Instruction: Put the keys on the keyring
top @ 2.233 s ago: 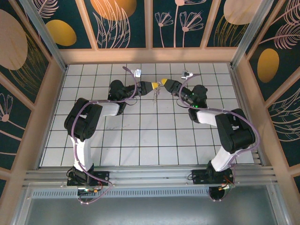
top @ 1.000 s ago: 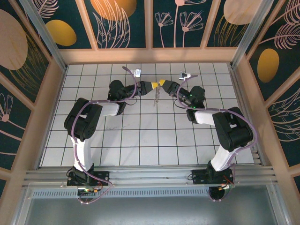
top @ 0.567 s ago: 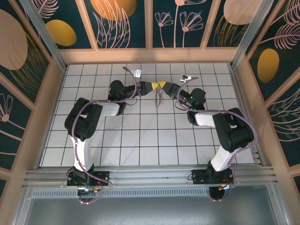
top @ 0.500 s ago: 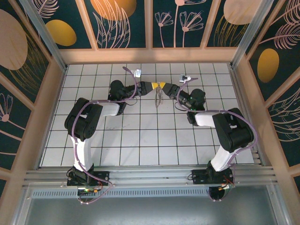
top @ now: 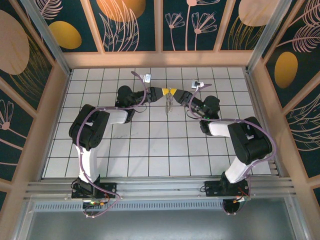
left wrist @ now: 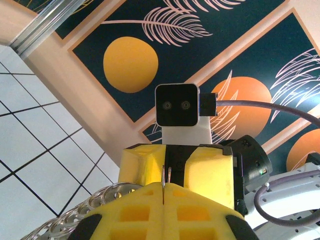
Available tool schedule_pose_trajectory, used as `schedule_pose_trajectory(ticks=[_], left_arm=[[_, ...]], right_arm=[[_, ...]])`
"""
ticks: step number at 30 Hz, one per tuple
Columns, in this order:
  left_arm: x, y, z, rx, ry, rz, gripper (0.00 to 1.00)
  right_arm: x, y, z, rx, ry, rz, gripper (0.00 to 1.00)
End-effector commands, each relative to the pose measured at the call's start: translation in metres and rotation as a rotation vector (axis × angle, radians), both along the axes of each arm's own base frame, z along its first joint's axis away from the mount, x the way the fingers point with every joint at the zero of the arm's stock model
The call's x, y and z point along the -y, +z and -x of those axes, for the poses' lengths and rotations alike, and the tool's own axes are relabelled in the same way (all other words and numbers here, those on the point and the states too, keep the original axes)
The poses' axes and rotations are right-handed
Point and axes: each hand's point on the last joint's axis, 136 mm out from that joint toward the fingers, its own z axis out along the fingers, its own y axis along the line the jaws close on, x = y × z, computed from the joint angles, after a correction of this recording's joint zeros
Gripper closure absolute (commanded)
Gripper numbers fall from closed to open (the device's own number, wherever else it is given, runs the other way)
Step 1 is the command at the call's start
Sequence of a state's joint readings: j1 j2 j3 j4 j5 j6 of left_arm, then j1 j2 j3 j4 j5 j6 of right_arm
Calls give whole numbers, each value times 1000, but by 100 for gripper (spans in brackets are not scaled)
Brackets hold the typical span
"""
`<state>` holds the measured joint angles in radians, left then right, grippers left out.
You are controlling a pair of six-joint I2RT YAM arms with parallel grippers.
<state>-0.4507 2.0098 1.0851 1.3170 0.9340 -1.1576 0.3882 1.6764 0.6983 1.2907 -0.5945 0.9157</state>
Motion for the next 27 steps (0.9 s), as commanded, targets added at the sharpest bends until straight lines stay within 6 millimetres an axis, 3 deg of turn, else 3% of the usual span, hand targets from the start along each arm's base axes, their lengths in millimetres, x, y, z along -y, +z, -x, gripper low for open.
schedule_pose_trajectory(ticks=[1,12,15,18,25,27], left_arm=[[1,12,3,53,-1,34,100],[1,11,2,51,-1,33,100],[2,11,2,50,-2,32,100],[2,11,2,51,-2,32,100],[1,14,4,62,-2,36,100],[-1,17,4,69,5,35,89]], right_arm=[[-4,16,1,67,8,-13,72],[-9,6,-5,43,29,-16,78],[-9,4,-5,40,36,-19,85],[-10,4,-4,43,41,-16,100],[-7,6,-6,57,60,-7,100],[-3,7,-8,63,66,-1,100]])
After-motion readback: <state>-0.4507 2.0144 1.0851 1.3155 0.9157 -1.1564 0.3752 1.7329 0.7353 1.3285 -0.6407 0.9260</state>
